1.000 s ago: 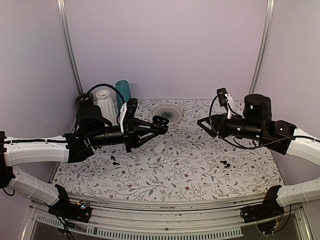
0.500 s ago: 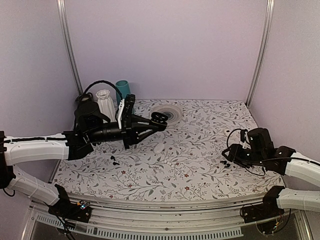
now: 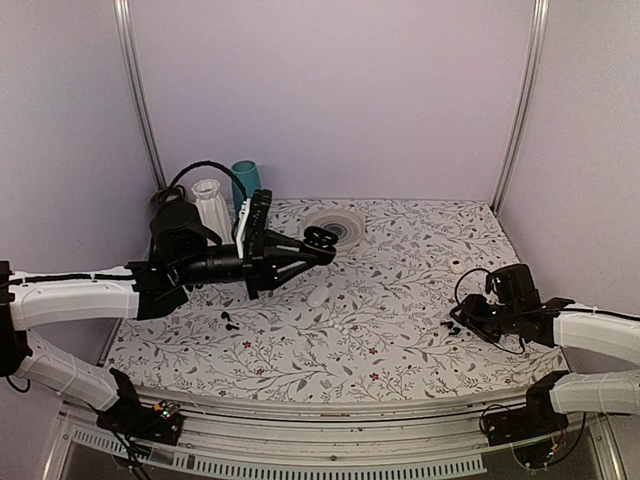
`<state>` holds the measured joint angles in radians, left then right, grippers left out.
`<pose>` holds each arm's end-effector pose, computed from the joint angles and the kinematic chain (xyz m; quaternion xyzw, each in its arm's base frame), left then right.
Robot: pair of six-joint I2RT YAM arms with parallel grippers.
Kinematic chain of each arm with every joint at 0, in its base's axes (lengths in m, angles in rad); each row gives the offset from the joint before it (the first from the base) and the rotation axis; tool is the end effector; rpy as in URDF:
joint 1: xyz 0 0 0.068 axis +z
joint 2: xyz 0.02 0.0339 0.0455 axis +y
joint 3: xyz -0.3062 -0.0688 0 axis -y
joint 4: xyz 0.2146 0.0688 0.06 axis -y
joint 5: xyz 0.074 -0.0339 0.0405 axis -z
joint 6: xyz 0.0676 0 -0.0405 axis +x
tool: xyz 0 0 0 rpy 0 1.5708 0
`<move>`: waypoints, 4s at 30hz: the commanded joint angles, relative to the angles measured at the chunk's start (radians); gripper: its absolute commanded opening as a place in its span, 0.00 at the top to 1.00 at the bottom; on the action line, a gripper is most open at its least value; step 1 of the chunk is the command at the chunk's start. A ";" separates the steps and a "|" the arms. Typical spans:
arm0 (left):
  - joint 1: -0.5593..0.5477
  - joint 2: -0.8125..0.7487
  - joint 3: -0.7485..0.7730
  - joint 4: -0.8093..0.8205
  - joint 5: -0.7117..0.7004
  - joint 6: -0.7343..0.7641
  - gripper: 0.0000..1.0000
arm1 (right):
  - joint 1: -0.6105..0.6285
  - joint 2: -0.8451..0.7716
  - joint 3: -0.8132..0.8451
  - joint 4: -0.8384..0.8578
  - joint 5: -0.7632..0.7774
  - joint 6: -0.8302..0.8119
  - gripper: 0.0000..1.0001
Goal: Insert the wireless bluetooth earbuds into the charging case
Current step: Pick up the right earbud from the center of the board.
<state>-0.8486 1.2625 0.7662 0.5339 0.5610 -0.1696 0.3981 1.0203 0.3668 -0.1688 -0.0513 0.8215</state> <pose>0.1551 -0.2305 0.3608 0.4100 0.5621 -0.5050 0.5108 0.1489 0.0664 0.1879 0.1863 0.9117 0.2289 0.2859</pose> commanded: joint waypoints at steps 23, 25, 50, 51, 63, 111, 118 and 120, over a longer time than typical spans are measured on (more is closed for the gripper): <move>0.010 -0.046 0.005 -0.007 0.005 0.005 1.00 | -0.012 0.113 -0.012 0.037 0.035 -0.010 0.63; 0.010 -0.046 0.005 -0.006 0.005 0.005 1.00 | -0.012 0.113 -0.006 0.017 0.048 -0.015 0.66; 0.010 -0.046 0.004 -0.008 0.008 0.004 1.00 | 0.064 0.280 0.112 -0.038 0.105 -0.105 0.85; 0.010 -0.046 0.004 -0.007 0.008 0.004 1.00 | 0.067 0.287 0.117 -0.044 0.107 -0.110 0.85; 0.011 -0.046 0.008 -0.011 0.015 0.001 1.00 | 0.079 0.365 0.159 -0.067 0.116 -0.150 0.74; 0.011 -0.060 0.015 -0.024 0.020 0.002 1.00 | 0.273 0.612 0.427 -0.405 0.357 -0.175 0.75; 0.011 -0.065 0.010 -0.026 0.019 -0.001 1.00 | 0.277 0.580 0.407 -0.398 0.330 -0.164 0.73; 0.010 -0.066 0.010 -0.026 0.018 -0.001 1.00 | 0.277 0.568 0.398 -0.388 0.319 -0.163 0.72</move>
<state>-0.8486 1.2213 0.7662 0.5026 0.5716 -0.1692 0.6662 1.5982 0.7971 -0.5175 0.3130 0.6498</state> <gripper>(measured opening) 0.208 0.272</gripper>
